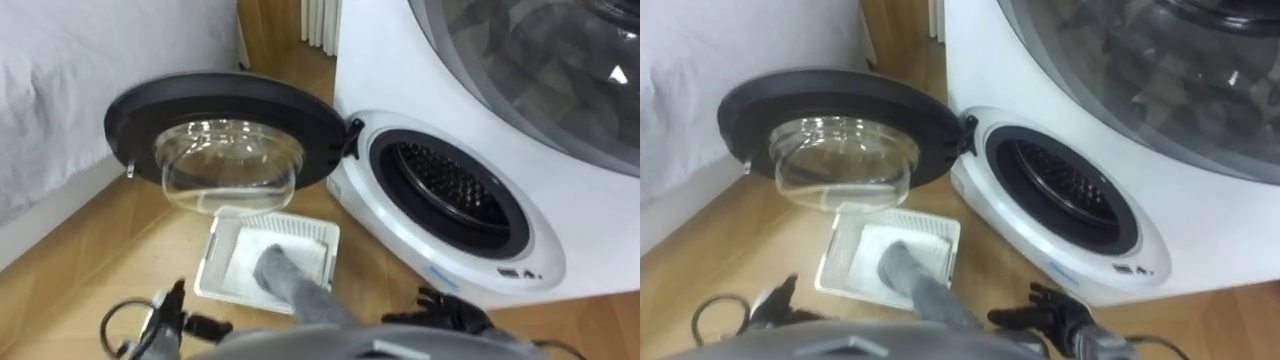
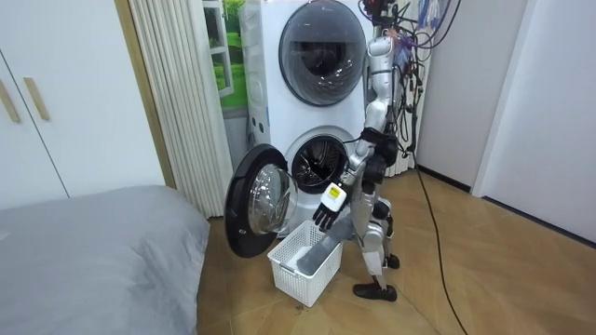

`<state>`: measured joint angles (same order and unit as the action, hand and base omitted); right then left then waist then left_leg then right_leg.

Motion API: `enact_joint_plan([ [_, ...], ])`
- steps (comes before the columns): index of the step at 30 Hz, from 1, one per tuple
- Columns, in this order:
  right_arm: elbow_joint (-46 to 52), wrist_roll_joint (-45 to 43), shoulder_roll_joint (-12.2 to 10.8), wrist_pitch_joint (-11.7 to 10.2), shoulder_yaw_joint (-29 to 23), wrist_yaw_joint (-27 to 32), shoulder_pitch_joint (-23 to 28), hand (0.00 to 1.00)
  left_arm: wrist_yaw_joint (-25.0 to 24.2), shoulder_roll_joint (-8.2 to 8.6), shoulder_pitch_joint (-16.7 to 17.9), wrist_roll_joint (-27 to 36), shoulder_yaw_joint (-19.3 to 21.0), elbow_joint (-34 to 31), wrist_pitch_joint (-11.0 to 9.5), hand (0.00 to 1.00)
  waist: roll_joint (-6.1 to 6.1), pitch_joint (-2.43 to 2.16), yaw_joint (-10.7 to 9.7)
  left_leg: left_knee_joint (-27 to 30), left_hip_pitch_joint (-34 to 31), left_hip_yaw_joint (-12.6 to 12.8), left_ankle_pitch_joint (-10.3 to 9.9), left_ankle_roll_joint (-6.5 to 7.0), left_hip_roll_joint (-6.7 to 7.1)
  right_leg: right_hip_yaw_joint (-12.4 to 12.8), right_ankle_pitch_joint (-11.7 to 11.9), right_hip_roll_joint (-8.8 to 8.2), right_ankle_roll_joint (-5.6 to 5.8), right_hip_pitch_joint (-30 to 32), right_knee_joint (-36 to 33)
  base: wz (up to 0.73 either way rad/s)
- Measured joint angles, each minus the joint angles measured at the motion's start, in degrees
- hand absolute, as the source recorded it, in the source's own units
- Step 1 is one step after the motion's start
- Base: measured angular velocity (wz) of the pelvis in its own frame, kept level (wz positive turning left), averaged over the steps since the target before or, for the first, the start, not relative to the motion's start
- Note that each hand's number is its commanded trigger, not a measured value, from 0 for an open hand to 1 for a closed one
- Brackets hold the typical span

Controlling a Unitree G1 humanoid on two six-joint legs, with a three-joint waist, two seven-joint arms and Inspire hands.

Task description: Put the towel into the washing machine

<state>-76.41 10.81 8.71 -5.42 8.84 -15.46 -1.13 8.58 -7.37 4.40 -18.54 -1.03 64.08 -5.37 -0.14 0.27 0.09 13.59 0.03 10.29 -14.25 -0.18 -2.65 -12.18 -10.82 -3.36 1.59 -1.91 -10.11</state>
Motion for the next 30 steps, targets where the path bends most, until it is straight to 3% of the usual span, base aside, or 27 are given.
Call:
enact_joint_plan([
  [2, -0.5, -0.7, 0.0, 0.0, 0.6, 0.2, -1.3, 0.00, 0.6, 0.04, -1.8, -1.9, -1.5, 0.0, 0.0, 0.00, 0.04, 0.18, 0.0, 0.3, -1.4, 0.0, 0.1, 0.08, 0.00, 0.4, 0.0, -0.11, -0.05, 2.0, -0.8, -0.04],
  [5, -1.6, -1.2, 0.0, -0.2, 1.8, 0.4, -4.0, 0.00, 2.5, 0.44, -4.4, -3.8, -4.0, 0.1, -1.6, 0.00, 0.17, 0.52, 0.1, 0.9, -4.0, 0.4, 0.2, 0.28, 0.00, 1.2, 0.0, -0.30, -0.07, 5.2, -2.3, -0.13],
  [9, -1.7, -4.0, -0.4, -0.4, 3.7, 0.9, -8.1, 0.00, 3.7, 1.13, -11.1, -7.1, -7.0, 3.3, -2.8, 0.00, 0.11, 1.63, -0.1, 1.2, -8.6, 0.6, 1.0, 0.72, 0.25, 2.1, 0.0, -0.77, -0.07, 11.6, -5.7, -0.10],
  [13, -1.7, -5.5, -1.3, -0.8, 4.4, 2.4, -10.4, 0.00, 4.8, 1.86, -15.2, -10.9, -9.4, 6.6, -3.8, 0.00, -0.01, 1.93, -0.5, 1.4, -12.3, 0.2, 1.4, 0.86, 0.31, 2.6, 0.0, -1.03, -0.09, 17.2, -9.5, -0.08],
  [14, -1.7, -5.6, -1.7, -0.9, 4.6, 2.6, -11.5, 0.00, 5.1, 1.94, -16.0, -12.0, -9.9, 6.8, -3.8, 0.00, 0.05, 2.26, -0.8, 2.1, -13.6, -0.5, 1.4, 0.86, 0.25, 2.7, 0.0, -1.08, -0.10, 19.3, -11.2, -0.22],
  [16, -1.7, -5.1, -2.1, -1.0, 5.4, 3.0, -14.1, 0.00, 5.7, 2.19, -18.3, -14.1, -10.4, 7.4, -3.8, 0.00, 0.28, 3.87, -1.0, 2.4, -14.8, -5.8, 1.4, 0.85, 0.44, 2.2, 0.0, -1.87, -0.33, 25.3, -19.3, -0.35],
  [17, -1.7, -5.1, -2.5, -1.3, 5.9, 3.8, -15.7, 0.00, 6.3, 2.59, -20.1, -15.6, -10.7, 8.0, -3.8, 0.00, 0.36, 4.63, -0.9, 3.8, -16.6, -8.8, 1.4, 0.80, 0.50, 3.1, -1.3, -1.64, -1.85, 30.0, -20.0, -0.47],
  [18, -1.6, -5.4, -3.3, -1.7, 6.7, 4.5, -17.1, 0.00, 7.1, 1.90, -21.8, -16.6, -10.6, 8.5, -3.8, 0.00, -0.45, 4.61, -0.8, 7.3, -20.3, -9.2, 1.1, 0.35, 1.40, 3.5, 4.6, -1.74, -2.61, 33.2, -13.6, -0.34],
  [19, -1.6, -5.7, -3.5, -1.9, 7.2, 4.9, -17.7, 0.00, 7.5, 1.90, -22.6, -17.1, -10.6, 8.9, -3.8, 0.00, -0.74, 4.91, -1.4, 9.0, -21.5, -9.0, 0.3, -0.27, 1.94, 3.0, 6.0, -2.43, -3.43, 34.5, -13.6, -0.20],
  [20, -1.6, -6.1, -3.8, -2.3, 7.7, 5.5, -18.6, 0.00, 8.3, 2.64, -24.3, -17.7, -10.5, 9.2, -3.8, 0.00, 0.38, 5.23, -1.7, 10.6, -23.6, -8.3, -0.6, -0.82, 1.48, 2.2, 6.1, -2.10, -3.74, 35.5, -14.1, -0.06],
  [26, -0.6, -6.6, -3.9, -2.3, 9.2, 6.6, -21.3, 0.00, 12.9, 2.58, -30.1, -18.7, -11.5, 9.9, -5.5, 0.00, -0.13, 5.33, -3.3, 15.6, -30.6, -5.4, -1.4, -1.01, 0.36, 3.3, 6.3, -1.05, -4.27, 41.8, -16.9, 0.05],
  [30, 0.9, -6.5, -3.8, -2.4, 10.3, 6.8, -23.3, 0.00, 13.4, 1.57, -31.2, -19.8, -15.6, 9.8, -5.5, 0.00, 0.03, 5.39, -4.2, 23.0, -38.2, -5.1, -4.2, -0.48, -0.93, 3.9, 6.6, -0.20, -4.67, 47.7, -20.1, -0.08],
])
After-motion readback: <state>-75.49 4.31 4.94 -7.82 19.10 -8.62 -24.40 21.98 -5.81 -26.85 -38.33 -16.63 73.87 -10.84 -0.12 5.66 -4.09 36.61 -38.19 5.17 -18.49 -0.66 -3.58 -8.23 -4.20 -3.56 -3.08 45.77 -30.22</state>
